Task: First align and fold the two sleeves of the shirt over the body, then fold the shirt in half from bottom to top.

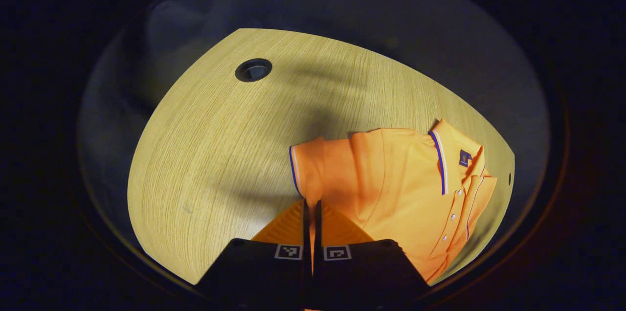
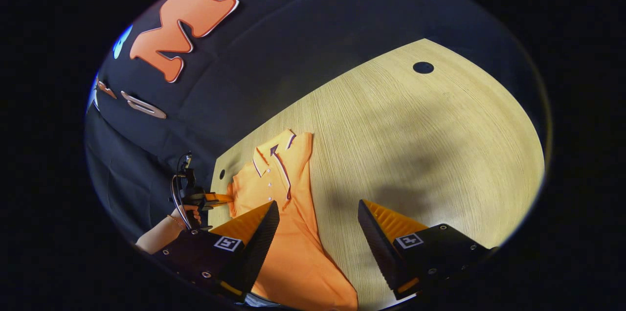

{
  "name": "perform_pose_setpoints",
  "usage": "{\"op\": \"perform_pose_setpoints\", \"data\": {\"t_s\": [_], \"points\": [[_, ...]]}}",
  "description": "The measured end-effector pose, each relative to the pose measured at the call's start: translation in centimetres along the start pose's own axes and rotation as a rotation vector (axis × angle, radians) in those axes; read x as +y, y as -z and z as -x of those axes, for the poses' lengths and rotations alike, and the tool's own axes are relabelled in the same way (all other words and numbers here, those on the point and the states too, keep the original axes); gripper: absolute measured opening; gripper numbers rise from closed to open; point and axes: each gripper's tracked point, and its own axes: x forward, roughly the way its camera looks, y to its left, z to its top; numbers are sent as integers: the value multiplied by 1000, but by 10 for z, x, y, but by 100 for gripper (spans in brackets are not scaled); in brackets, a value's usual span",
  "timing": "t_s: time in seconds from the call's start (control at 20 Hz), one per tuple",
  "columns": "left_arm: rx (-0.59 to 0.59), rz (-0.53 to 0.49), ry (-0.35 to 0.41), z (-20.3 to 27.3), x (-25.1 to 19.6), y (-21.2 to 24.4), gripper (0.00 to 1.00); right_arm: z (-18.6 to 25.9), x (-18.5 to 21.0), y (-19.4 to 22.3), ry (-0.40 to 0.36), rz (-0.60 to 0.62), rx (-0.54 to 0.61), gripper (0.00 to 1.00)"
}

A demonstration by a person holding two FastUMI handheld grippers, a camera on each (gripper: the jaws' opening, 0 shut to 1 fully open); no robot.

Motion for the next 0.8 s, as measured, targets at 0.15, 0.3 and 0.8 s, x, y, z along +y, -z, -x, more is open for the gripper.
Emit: {"op": "perform_pose_setpoints", "data": {"t_s": [0.15, 0.3, 0.8], "points": [[-46, -54, -11, 22, -4, -11, 1, 6, 1, -3, -5, 7, -18, 99], [-77, -140, -10, 49, -29, -17, 1, 12, -3, -5, -6, 15, -33, 99], [17, -220, 440, 114, -258, 37, 63, 37, -1, -4, -33, 39, -53, 98]]}}
